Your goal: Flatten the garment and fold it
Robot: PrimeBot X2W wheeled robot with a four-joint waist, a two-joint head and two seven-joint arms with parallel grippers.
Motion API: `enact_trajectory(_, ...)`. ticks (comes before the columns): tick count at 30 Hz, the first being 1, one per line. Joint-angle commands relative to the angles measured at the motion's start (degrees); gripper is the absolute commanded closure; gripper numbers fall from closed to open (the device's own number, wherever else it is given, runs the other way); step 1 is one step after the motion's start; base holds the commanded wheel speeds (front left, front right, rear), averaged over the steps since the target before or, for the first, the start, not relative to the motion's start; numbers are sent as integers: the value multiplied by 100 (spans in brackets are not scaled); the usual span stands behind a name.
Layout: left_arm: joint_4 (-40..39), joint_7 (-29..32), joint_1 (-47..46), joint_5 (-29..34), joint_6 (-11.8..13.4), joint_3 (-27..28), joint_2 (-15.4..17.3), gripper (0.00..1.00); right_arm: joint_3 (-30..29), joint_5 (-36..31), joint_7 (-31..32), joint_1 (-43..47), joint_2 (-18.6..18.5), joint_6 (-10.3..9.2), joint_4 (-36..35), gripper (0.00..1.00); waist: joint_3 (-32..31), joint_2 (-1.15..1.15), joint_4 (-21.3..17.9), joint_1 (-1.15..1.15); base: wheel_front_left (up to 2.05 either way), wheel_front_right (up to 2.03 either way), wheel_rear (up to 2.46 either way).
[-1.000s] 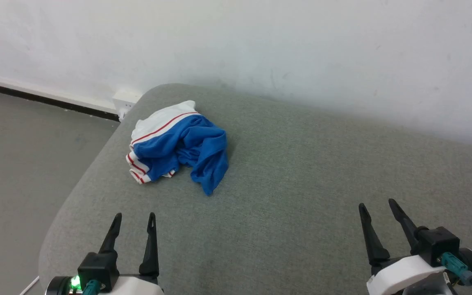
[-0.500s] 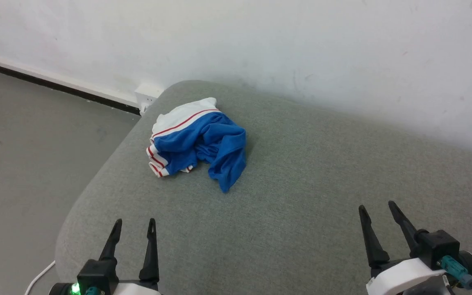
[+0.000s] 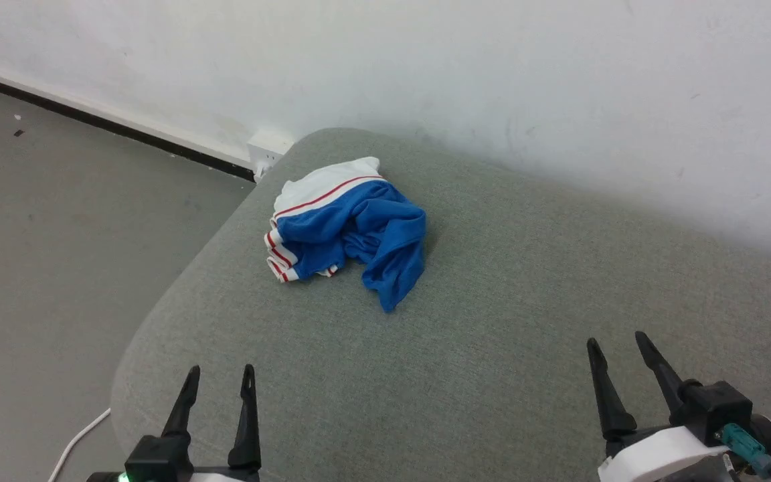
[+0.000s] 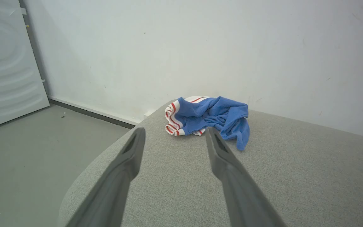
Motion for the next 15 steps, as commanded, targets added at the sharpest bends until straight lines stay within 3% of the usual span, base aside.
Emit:
enact_trajectory(1,20,-65,71,-71,45,-30,-21,0,-12,30,-65,77,17,-5,44,0,6,0,76,0,0,0,0)
enact_trajectory(15,6,-80,101,-23,23,-8,-22,0,2,84,-80,105,17,-5,51,0,-31,0,111,0,0,0,0)
